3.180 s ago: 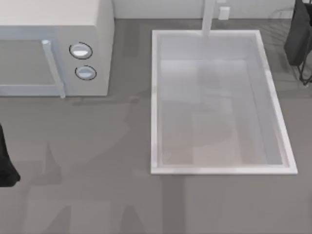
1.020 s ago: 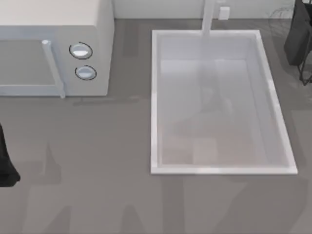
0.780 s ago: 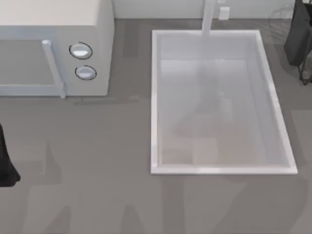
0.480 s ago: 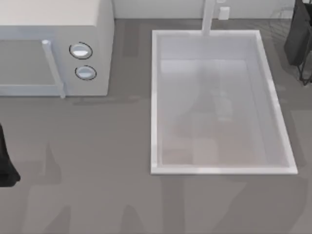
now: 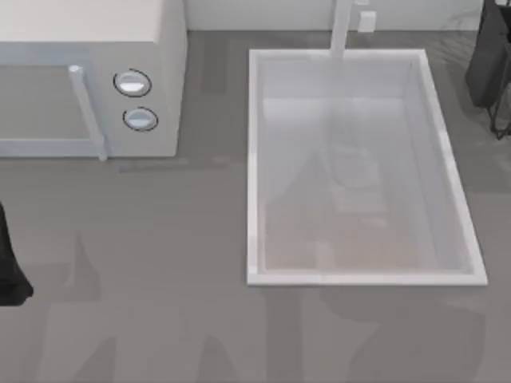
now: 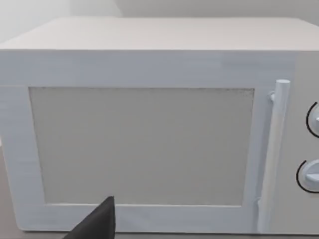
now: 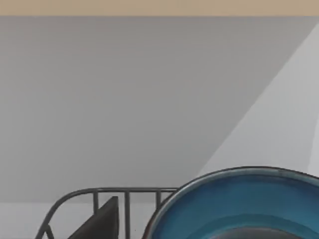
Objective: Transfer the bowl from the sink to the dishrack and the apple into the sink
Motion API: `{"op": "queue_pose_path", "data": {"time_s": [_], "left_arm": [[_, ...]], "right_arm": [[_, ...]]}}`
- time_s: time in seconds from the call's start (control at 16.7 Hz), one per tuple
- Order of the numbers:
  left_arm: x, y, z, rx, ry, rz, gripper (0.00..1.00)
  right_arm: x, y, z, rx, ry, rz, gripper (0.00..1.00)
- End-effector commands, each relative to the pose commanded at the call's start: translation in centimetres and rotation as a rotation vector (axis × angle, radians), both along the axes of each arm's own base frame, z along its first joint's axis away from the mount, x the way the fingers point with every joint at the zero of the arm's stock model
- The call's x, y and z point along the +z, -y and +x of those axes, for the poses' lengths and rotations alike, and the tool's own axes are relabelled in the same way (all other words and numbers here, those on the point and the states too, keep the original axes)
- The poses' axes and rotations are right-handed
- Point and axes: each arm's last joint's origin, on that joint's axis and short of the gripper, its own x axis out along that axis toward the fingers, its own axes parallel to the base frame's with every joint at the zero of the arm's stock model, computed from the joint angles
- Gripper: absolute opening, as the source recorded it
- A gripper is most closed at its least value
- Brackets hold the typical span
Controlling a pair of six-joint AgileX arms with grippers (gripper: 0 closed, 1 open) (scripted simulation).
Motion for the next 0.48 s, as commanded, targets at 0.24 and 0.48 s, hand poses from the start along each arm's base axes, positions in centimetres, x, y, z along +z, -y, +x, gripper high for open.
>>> {"op": "queue_pose_path", "data": {"time_s": [0.24, 0.48], "left_arm": [[0.0, 0.0, 0.0, 0.000, 0.000, 0.000, 1.00], [0.0, 0.0, 0.0, 0.000, 0.000, 0.000, 1.00]], "right_arm": [[3.0, -2.7, -4.9, 0.005, 0.017, -0.006, 1.00], [4.4, -5.6, -12.1, 0.001, 0.035, -0.009, 1.00]]}}
